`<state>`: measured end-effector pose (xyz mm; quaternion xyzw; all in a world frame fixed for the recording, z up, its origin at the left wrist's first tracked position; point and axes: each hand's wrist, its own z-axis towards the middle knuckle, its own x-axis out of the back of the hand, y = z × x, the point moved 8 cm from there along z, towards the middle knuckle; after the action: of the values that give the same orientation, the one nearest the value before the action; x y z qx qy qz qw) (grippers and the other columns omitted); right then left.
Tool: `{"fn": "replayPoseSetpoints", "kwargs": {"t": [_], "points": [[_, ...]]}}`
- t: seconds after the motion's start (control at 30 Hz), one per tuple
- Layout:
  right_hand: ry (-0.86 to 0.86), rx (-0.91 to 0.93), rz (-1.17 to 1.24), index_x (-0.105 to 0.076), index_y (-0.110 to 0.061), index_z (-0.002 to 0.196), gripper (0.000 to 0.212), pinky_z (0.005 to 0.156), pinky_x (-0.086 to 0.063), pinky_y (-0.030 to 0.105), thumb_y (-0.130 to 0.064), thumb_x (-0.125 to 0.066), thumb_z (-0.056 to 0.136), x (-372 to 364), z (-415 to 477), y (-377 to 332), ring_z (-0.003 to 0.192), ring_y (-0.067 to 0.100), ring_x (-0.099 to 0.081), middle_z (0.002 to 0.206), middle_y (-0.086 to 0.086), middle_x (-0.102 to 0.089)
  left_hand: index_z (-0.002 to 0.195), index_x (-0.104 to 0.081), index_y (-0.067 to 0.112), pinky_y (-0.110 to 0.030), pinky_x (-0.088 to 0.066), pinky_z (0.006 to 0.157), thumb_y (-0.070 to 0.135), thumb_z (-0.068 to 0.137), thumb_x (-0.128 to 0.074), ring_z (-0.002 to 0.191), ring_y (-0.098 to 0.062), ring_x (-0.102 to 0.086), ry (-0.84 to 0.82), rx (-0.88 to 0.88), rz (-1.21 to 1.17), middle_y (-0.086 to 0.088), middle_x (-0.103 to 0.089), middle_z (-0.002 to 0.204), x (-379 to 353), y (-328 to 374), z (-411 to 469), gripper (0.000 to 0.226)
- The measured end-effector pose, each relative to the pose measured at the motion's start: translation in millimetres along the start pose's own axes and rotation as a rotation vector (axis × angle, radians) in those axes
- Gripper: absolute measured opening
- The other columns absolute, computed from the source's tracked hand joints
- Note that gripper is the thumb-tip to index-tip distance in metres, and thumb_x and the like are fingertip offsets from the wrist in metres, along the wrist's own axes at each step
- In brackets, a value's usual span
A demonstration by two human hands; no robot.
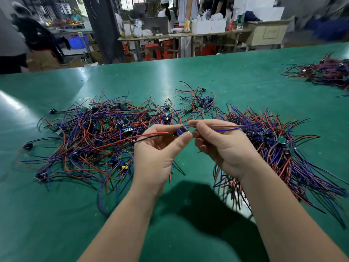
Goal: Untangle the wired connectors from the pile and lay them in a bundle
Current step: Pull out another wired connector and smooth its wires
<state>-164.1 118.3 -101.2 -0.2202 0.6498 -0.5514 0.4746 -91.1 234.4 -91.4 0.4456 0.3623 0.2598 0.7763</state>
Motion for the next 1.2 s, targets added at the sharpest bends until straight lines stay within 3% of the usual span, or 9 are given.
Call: {"fn": "replayPoseSetpoints", "kwargs": {"t": [0.1, 0.27, 0.4, 0.47, 0.67, 0.77, 0.9, 1.0, 1.2], "points": [[0.1, -0.011, 0.124, -0.072, -0.01, 0.069, 0.011, 0.047, -0.045, 0.013, -0.016, -0.066, 0.064, 9.7, 1.1, -2.4, 0.045, 0.004, -0.054, 0.057, 0.001, -0.065, 0.084, -0.069, 0.026, -0.019, -0.051, 0.07, 0.026, 0.063, -0.085, 0.072, -0.008, -0.067, -0.058, -0.165, 0.37, 0.005, -0.072, 0.08, -6.5, 1.9, -7.0, 0.026], [0.265, -0.079, 0.17, -0.068, -0.013, 0.062, 0.004, 0.04, -0.041, 0.013, -0.014, -0.071, 0.059, 27.1, 2.1, 0.5, 0.047, 0.006, -0.053, 0.054, 0.0, -0.06, 0.1, -0.07, 0.028, -0.021, -0.053, 0.079, 0.006, 0.078, -0.067, 0.085, -0.007, -0.069, -0.22, -0.243, 0.484, 0.007, -0.073, 0.091, -27.1, -2.6, -18.4, 0.031], [0.212, -0.096, 0.13, -0.069, -0.012, 0.076, 0.016, 0.047, -0.045, 0.015, -0.012, -0.069, 0.059, 24.3, 1.5, 2.8, 0.047, 0.004, -0.055, 0.054, -0.003, -0.06, 0.092, -0.067, 0.02, -0.033, -0.058, 0.075, 0.019, 0.075, -0.07, 0.08, -0.018, -0.071, -0.104, 0.076, 0.2, 0.0, -0.073, 0.083, -20.7, -25.0, -17.8, 0.017], [0.175, -0.104, 0.106, -0.066, -0.01, 0.083, 0.024, 0.048, -0.046, 0.013, -0.011, -0.069, 0.059, 20.1, 1.5, 6.1, 0.047, 0.003, -0.053, 0.055, -0.004, -0.06, 0.092, -0.064, 0.017, -0.037, -0.059, 0.073, 0.023, 0.065, -0.082, 0.077, -0.021, -0.071, -0.046, 0.209, 0.121, -0.004, -0.073, 0.081, -16.1, -35.3, -18.0, 0.034], [0.153, -0.14, 0.094, -0.072, -0.009, 0.071, 0.018, 0.05, -0.045, 0.014, -0.008, -0.072, 0.053, 17.2, 2.3, 13.6, 0.048, 0.007, -0.057, 0.059, 0.0, -0.066, 0.078, -0.068, 0.007, -0.023, -0.054, 0.053, 0.018, 0.06, -0.076, 0.058, -0.016, -0.069, -0.032, 0.382, -0.03, -0.008, -0.073, 0.07, -16.1, -41.9, -18.3, 0.023], [0.106, -0.155, 0.021, -0.074, -0.011, 0.061, 0.006, 0.052, -0.046, 0.016, -0.009, -0.071, 0.056, 14.5, 1.0, 13.7, 0.051, 0.008, -0.058, 0.06, 0.001, -0.066, 0.071, -0.07, 0.007, -0.023, -0.053, 0.05, 0.019, 0.06, -0.077, 0.053, -0.014, -0.066, -0.09, 0.426, 0.011, -0.011, -0.072, 0.07, -17.4, -41.3, -18.7, 0.017], [0.119, -0.15, -0.053, -0.071, -0.006, 0.068, 0.006, 0.05, -0.047, 0.017, -0.001, -0.069, 0.071, 17.2, -0.2, 11.8, 0.051, 0.01, -0.059, 0.058, 0.004, -0.066, 0.068, -0.07, 0.006, -0.02, -0.051, 0.048, 0.02, 0.056, -0.076, 0.05, -0.013, -0.065, -0.219, 0.538, 0.082, -0.01, -0.07, 0.064, -21.3, -43.3, -21.8, 0.019], [0.222, -0.099, -0.031, -0.066, -0.001, 0.079, 0.006, 0.048, -0.046, 0.016, 0.004, -0.064, 0.08, 29.6, -0.1, 2.6, 0.05, 0.011, -0.063, 0.057, 0.004, -0.066, 0.069, -0.07, 0.006, -0.02, -0.05, 0.047, 0.012, 0.065, -0.076, 0.051, -0.014, -0.065, -0.363, 0.613, 0.161, -0.011, -0.069, 0.066, -26.8, -46.1, -29.0, 0.009], [0.433, 0.093, -0.041, -0.065, -0.005, 0.077, 0.01, 0.046, -0.048, 0.016, 0.0, -0.063, 0.085, 61.0, -2.7, -21.0, 0.049, 0.011, -0.064, 0.055, 0.001, -0.065, 0.07, -0.066, 0.012, -0.016, -0.046, 0.044, 0.005, 0.077, -0.075, 0.054, -0.013, -0.068, -0.657, 0.737, 0.269, -0.006, -0.07, 0.065, -45.7, -55.2, -57.0, 0.013]]}}
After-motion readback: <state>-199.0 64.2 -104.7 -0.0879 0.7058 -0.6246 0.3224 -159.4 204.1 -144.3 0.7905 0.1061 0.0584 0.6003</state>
